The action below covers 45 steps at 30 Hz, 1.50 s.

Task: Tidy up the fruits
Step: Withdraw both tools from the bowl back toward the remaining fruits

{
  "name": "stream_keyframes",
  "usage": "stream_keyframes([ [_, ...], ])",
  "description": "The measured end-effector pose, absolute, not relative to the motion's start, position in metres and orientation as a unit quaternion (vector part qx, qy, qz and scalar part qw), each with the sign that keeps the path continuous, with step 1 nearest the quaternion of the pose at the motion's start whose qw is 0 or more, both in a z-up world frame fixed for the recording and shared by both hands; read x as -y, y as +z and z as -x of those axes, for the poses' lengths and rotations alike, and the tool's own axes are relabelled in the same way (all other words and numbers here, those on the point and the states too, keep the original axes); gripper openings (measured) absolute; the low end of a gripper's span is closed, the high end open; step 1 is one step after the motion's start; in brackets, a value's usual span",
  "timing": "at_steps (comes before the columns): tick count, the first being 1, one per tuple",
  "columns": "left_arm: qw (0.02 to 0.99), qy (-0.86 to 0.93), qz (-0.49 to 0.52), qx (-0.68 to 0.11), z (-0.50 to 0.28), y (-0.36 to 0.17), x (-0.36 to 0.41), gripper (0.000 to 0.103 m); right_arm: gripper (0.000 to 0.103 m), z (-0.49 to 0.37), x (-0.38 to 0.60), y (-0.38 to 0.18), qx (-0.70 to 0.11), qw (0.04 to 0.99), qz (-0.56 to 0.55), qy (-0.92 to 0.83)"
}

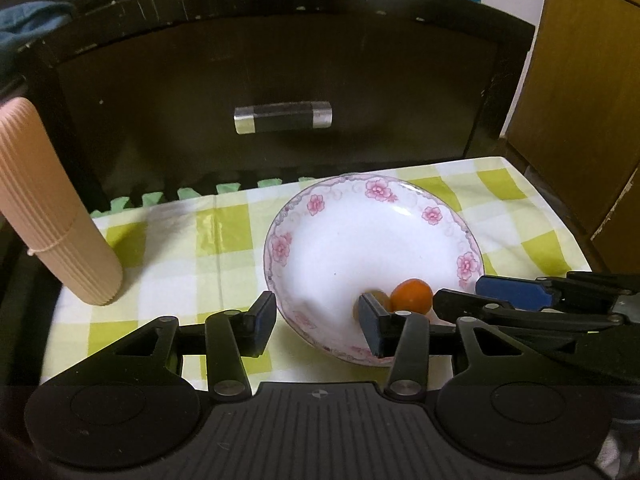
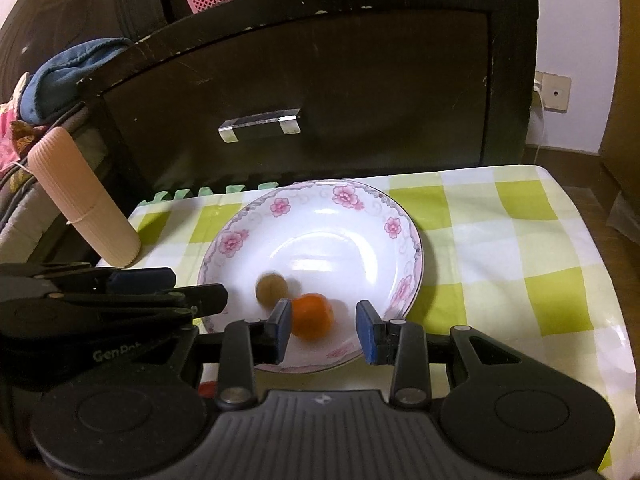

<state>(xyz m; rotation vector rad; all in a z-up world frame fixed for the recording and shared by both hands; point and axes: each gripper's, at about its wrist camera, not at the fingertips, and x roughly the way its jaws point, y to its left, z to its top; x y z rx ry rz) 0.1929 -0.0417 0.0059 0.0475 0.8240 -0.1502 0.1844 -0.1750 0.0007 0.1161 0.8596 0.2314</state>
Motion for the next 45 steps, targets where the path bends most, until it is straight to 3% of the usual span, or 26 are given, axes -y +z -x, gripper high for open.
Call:
stream_keyframes([
  [45,0.905,-0.059,-0.05,-0.417,-0.104,0.011,0.019,0.049,0.034,-0.105,0.147,0.014,-0.447,0.883,-0.06,0.133],
])
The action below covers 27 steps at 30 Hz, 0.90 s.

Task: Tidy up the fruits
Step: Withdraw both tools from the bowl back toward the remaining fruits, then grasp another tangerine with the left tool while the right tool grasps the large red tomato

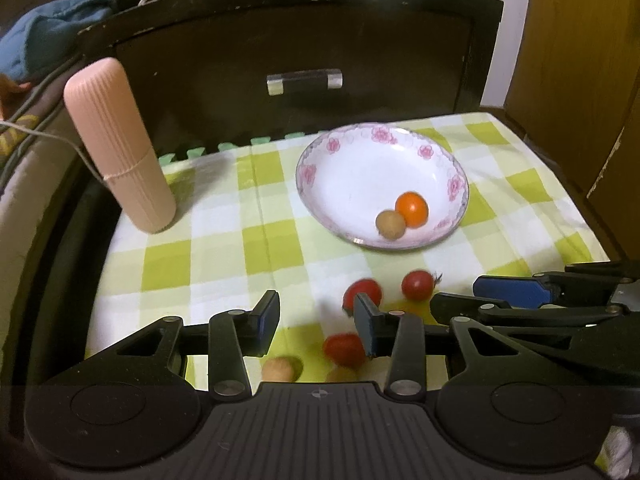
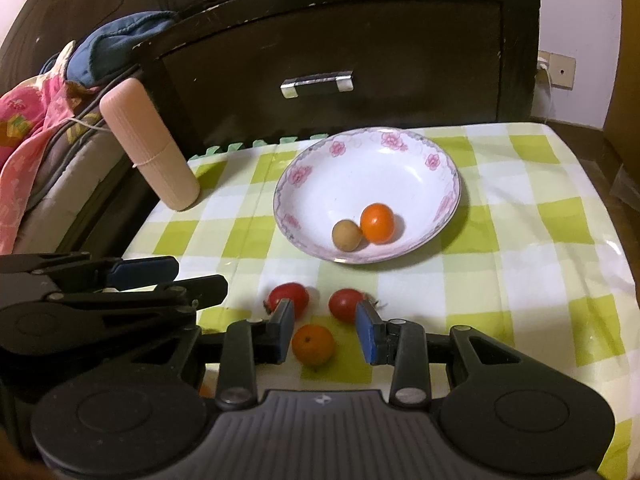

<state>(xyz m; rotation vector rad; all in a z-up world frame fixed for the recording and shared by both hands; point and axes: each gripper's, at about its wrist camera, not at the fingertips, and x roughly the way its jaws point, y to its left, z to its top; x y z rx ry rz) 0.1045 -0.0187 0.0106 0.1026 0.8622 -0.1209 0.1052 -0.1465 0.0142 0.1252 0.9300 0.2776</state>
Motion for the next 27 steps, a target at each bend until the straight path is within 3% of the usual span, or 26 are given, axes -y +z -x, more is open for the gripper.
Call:
stream_keyframes([
  [15,0.879,-0.045,-0.034,-0.473,-0.07,-0.005,-0.021,0.051,0.034,-0.076,0.109,0.0,-0.478,0.856,-0.041,0.193],
  [21,0.872,-0.046,-0.007,-0.487,-0.061,-0.006,-0.036,0.069,0.039,-0.072,0.105,-0.006,-0.494,0.846,-0.033,0.199],
  [27,0.86,-0.047,-0.04,-0.507,-0.038,-0.012,-0.037,0.069,0.039,-0.069,0.101,-0.003,-0.49,0.845,-0.034,0.214],
])
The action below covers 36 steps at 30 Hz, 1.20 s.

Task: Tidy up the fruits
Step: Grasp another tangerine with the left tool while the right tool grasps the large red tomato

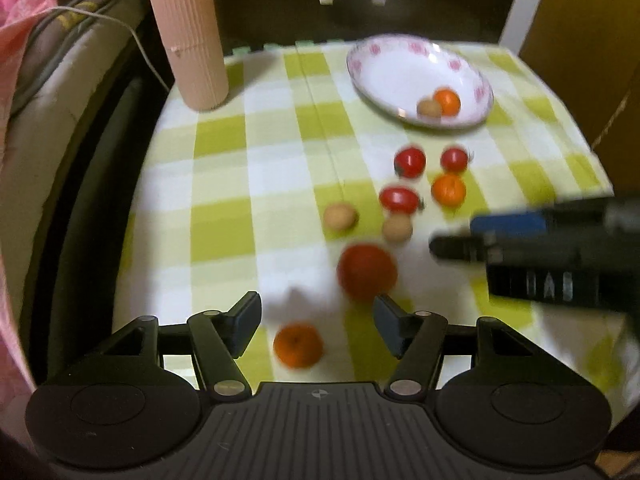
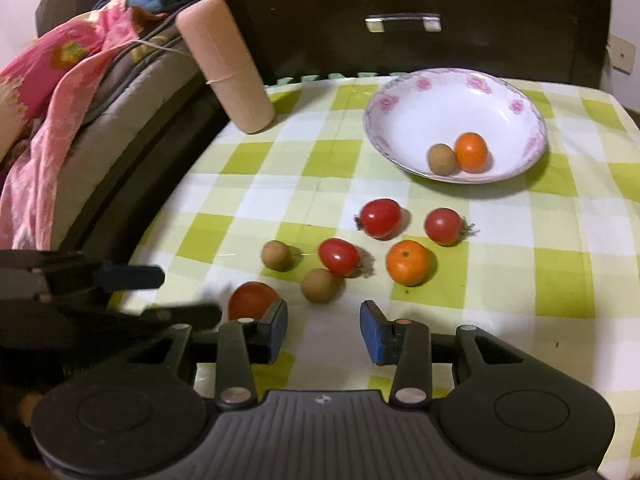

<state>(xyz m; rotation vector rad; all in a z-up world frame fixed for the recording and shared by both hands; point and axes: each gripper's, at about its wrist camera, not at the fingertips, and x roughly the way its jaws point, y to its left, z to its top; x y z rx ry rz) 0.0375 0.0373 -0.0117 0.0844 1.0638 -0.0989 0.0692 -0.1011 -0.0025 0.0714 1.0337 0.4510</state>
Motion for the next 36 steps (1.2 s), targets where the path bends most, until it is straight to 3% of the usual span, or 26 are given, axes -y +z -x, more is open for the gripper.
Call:
stream_keyframes([
  [9,0.838,-0.021,-0.07,-0.541,-0.039,-0.037,-0.039,0.064,0.039,-0.065,0.09,-0.005,-0.498,0.837,-0.023,0.227],
  [11,0.834,-0.014,-0.079,-0.547,-0.04,-0.042,-0.038,0.06,0.039,-0.064,0.087,-0.005,-0.498,0.835,-0.021,0.232],
  [13,0.826,-0.013,-0.078,-0.558,-0.041,-0.048,-0.039,0.047,0.039,-0.064,0.086,-0.005,-0.499,0.835,-0.022,0.233],
  [16,0.828,-0.01,-0.065,-0.557,-0.041,-0.048,-0.042,0.04,0.039,-0.066,0.086,-0.005,-0.501,0.832,-0.029,0.236],
  [36,0.831,-0.028,-0.031,-0.555,-0.034,-0.039,-0.044,0.039,0.043,-0.08,0.048,-0.02,-0.543,0.806,-0.059,0.229],
])
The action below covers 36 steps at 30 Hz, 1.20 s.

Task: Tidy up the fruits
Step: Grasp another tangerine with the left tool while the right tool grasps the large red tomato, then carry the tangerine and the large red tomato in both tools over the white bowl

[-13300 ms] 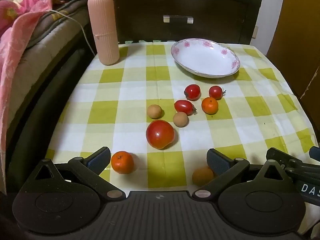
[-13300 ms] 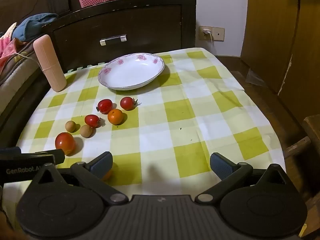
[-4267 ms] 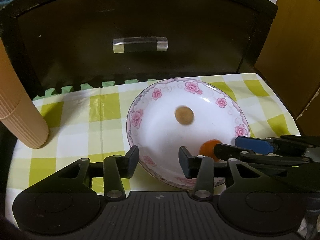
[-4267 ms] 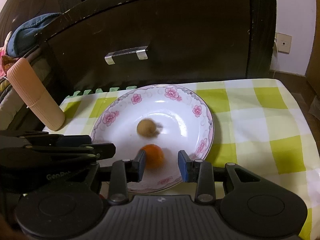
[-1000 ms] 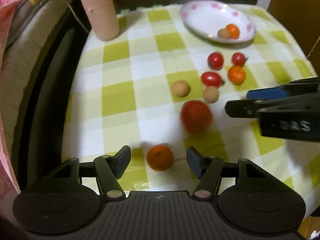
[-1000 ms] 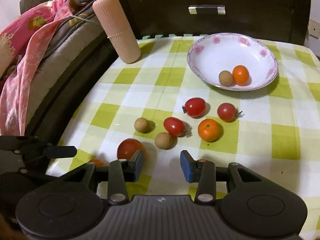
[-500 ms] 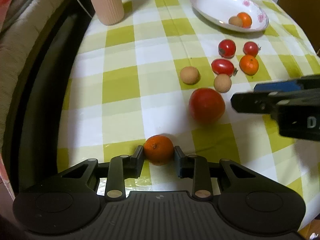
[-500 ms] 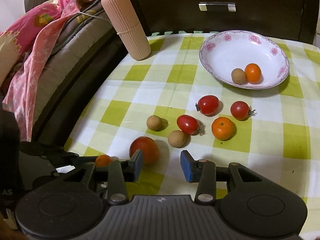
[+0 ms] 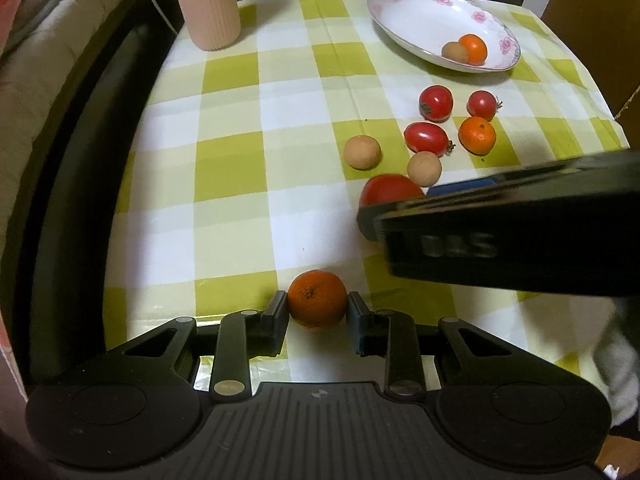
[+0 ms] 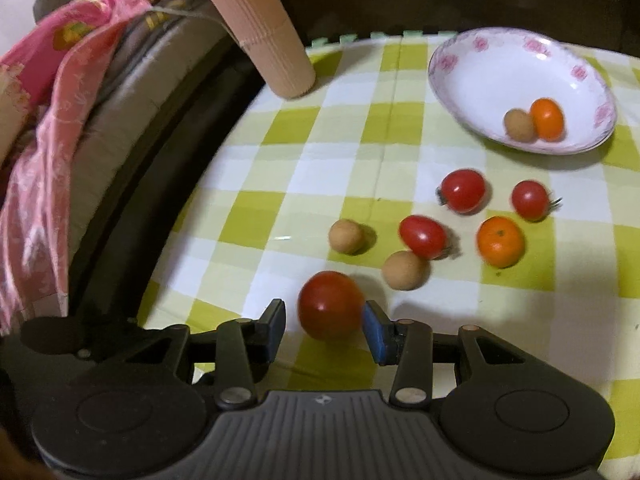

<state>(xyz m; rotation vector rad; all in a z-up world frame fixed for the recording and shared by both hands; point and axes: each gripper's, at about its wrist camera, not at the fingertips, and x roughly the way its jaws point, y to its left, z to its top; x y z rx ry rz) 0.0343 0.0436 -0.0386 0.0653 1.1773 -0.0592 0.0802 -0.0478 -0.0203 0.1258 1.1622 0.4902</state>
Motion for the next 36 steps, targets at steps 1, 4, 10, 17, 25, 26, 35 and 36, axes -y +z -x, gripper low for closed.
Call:
stream_keyframes([
  [1,0.83,-0.029,-0.029,-0.556,-0.034,-0.038,-0.044,0.039,0.045,-0.081,0.043,-0.021,-0.544,0.808,-0.047,0.223],
  [4,0.829,-0.03,-0.03,-0.557,-0.035,-0.04,-0.044,0.039,0.045,-0.088,0.033,-0.026,-0.553,0.806,-0.028,0.21],
  [10,0.829,-0.035,-0.023,-0.558,-0.036,-0.04,-0.045,0.04,0.041,-0.098,0.026,-0.04,-0.558,0.805,-0.029,0.201],
  [17,0.825,-0.041,-0.027,-0.563,-0.037,-0.044,-0.041,0.04,0.041,-0.087,0.041,-0.035,-0.555,0.805,-0.022,0.209],
  [25,0.819,-0.068,-0.004,-0.569,-0.042,-0.049,-0.031,0.04,0.041,-0.055,0.098,-0.013,-0.549,0.813,-0.01,0.194],
  [26,0.818,-0.07,-0.005,-0.57,-0.042,-0.05,-0.028,0.04,0.041,-0.051,0.103,-0.012,-0.549,0.814,-0.007,0.192],
  [35,0.828,-0.076,-0.027,-0.556,-0.047,-0.053,-0.007,0.04,0.041,-0.045,0.125,-0.027,-0.555,0.815,0.007,0.164],
  [36,0.829,-0.079,-0.03,-0.553,-0.048,-0.053,-0.005,0.042,0.041,-0.045,0.124,-0.03,-0.557,0.814,0.01,0.164],
])
